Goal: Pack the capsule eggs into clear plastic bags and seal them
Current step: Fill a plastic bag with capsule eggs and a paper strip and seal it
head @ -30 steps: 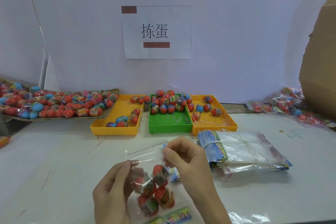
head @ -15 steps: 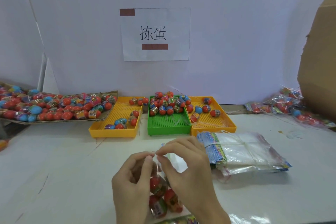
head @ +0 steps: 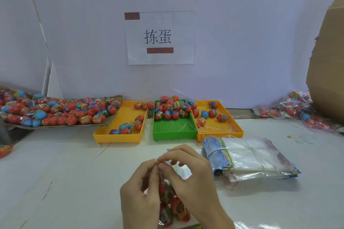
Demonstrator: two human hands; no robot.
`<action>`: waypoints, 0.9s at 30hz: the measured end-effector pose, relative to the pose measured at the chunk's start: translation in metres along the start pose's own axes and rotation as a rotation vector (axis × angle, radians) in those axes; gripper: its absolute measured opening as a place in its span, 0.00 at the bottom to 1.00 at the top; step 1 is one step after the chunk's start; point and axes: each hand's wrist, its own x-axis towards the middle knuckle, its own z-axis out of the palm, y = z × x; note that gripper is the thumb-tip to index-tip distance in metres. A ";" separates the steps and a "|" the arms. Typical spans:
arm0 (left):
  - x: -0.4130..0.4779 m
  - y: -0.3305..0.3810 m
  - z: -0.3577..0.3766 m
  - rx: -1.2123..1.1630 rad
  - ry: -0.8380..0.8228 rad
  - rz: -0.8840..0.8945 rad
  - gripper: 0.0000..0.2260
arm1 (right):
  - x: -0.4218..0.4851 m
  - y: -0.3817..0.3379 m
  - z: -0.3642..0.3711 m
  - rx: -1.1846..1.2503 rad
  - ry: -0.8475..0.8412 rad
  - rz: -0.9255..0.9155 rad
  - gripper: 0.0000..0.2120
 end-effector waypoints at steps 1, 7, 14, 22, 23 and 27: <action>0.000 0.000 0.000 0.010 -0.012 0.019 0.33 | 0.000 0.000 0.000 -0.001 0.006 0.003 0.10; -0.001 -0.006 0.001 0.014 -0.063 0.109 0.24 | 0.001 0.003 -0.005 0.008 0.023 0.013 0.07; -0.002 -0.008 0.002 0.027 -0.063 0.162 0.15 | 0.001 0.003 -0.005 -0.037 0.061 -0.029 0.06; -0.002 -0.012 0.001 0.022 -0.059 0.135 0.10 | 0.000 0.000 0.000 -0.054 0.044 -0.051 0.06; -0.002 -0.012 0.001 0.024 -0.062 0.133 0.09 | 0.000 0.000 -0.001 -0.054 0.039 -0.049 0.06; -0.002 -0.011 0.001 0.020 -0.078 0.126 0.09 | -0.001 0.000 0.001 -0.051 0.022 -0.041 0.07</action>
